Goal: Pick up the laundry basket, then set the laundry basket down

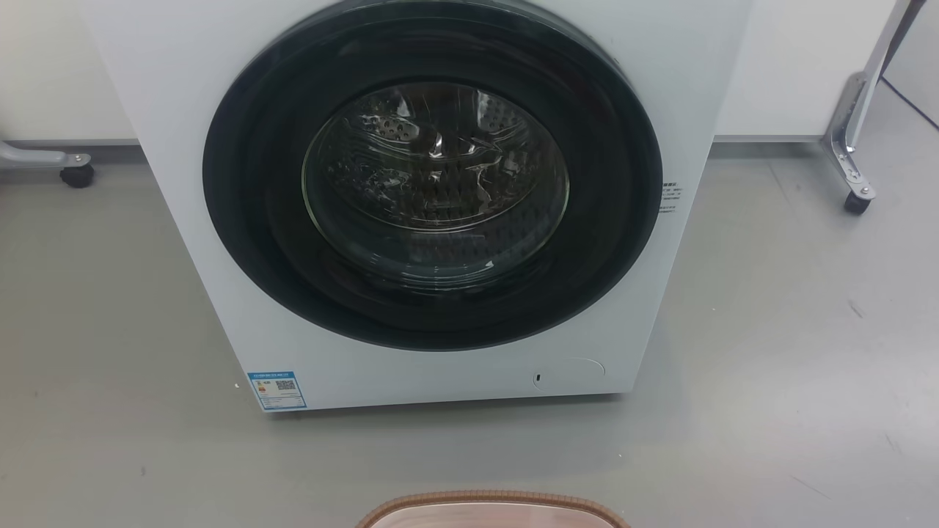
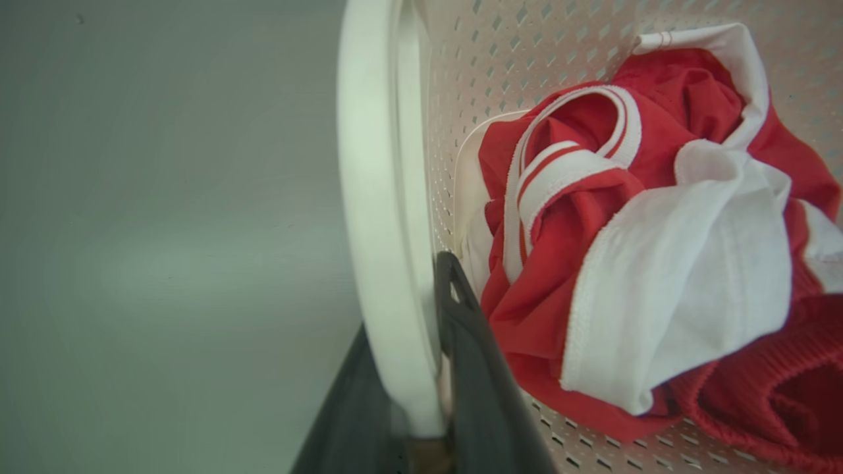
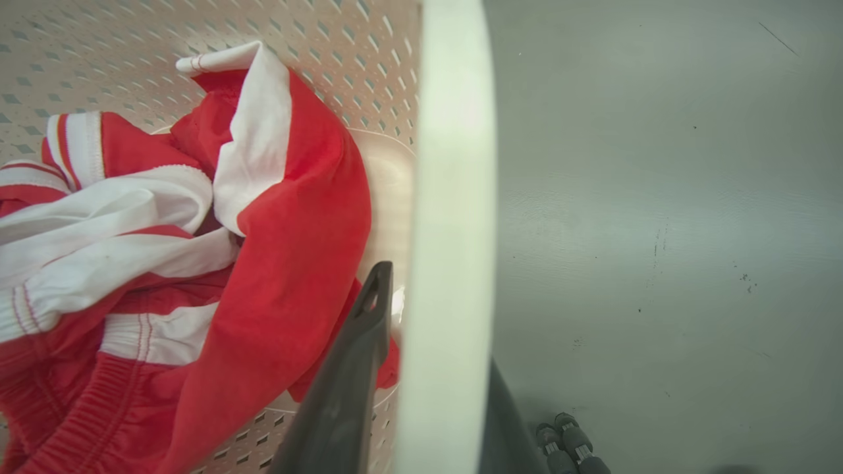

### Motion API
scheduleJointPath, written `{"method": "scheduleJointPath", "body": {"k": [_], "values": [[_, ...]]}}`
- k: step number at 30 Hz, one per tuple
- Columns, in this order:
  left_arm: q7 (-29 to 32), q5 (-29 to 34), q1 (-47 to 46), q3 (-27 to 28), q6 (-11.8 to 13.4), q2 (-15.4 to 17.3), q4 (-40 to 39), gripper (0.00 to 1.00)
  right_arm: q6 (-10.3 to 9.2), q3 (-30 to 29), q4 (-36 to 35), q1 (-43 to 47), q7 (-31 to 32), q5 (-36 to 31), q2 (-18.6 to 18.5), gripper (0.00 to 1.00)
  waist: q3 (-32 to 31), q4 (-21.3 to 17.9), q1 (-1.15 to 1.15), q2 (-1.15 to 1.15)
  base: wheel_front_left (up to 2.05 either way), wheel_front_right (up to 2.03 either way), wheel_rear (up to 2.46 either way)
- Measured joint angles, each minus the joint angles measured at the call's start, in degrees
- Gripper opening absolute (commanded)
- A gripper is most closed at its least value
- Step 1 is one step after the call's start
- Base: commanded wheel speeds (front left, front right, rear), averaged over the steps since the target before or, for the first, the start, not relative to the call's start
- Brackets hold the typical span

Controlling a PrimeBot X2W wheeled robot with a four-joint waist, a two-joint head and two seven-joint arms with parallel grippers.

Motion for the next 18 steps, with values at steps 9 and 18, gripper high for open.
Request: {"method": "scheduleJointPath", "body": {"k": [9,18], "values": [[-0.01,-0.16,-0.37,0.04,-0.49,-0.1,0.59,0.0,0.56,0.6,0.41,-0.64,0.0,0.64,0.02,0.0,0.27,0.12,0.0,0.0,0.0,0.0,0.0],[-0.52,-0.18,-0.37,0.0,-0.93,-0.07,0.96,0.0,0.6,1.51,0.23,-0.79,-0.02,2.12,-0.01,0.0,0.37,0.21,0.0,0.0,0.0,0.0,0.0]]}}
